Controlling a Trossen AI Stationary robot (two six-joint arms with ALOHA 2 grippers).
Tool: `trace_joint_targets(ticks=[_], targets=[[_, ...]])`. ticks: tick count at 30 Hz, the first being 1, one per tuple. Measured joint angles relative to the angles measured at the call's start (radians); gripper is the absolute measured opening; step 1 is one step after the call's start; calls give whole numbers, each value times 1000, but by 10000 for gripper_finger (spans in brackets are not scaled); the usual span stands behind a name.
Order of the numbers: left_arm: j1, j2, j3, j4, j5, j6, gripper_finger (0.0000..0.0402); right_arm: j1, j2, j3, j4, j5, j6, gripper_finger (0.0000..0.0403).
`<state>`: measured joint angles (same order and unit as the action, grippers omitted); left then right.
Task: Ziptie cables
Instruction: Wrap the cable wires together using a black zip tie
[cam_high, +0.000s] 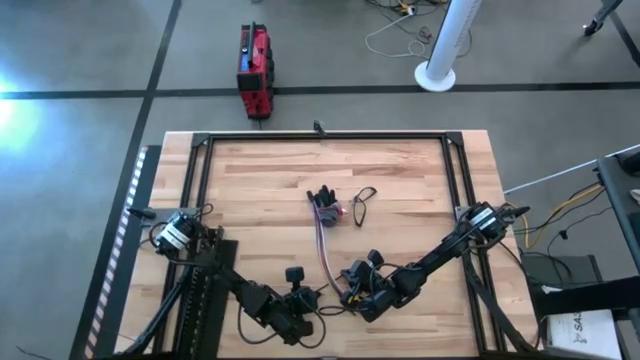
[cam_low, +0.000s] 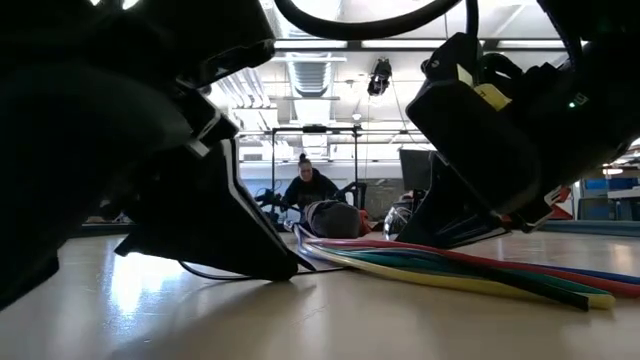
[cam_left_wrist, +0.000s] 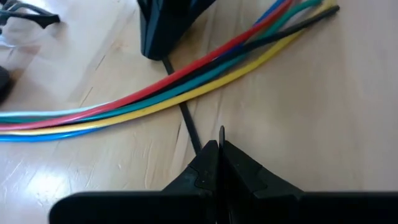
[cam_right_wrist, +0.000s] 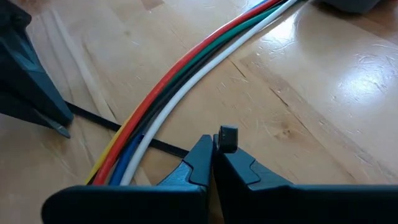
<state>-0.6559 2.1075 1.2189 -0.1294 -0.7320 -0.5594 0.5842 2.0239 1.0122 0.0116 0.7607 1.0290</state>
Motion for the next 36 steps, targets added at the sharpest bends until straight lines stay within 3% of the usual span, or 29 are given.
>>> trace_joint_targets(ticks=[6, 12, 20, 29, 36], targets=[[-6, 14, 0, 9, -48, -49, 0, 0, 0, 0, 0, -1, -7, 0], [-10, -78, -6, -65, -127, 14, 0, 0, 0, 0, 0, -2, -8, 0], [-16, -100, -5, -78, -55, 24, 8, 0, 0, 0, 1, -3, -12, 0], [-54, -193, -4, -165, -41, 56, 75, 0, 0, 0, 0, -3, -11, 0], [-115, -303, -4, -362, -43, -110, 150, 0, 0, 0, 0, -3, -11, 0]])
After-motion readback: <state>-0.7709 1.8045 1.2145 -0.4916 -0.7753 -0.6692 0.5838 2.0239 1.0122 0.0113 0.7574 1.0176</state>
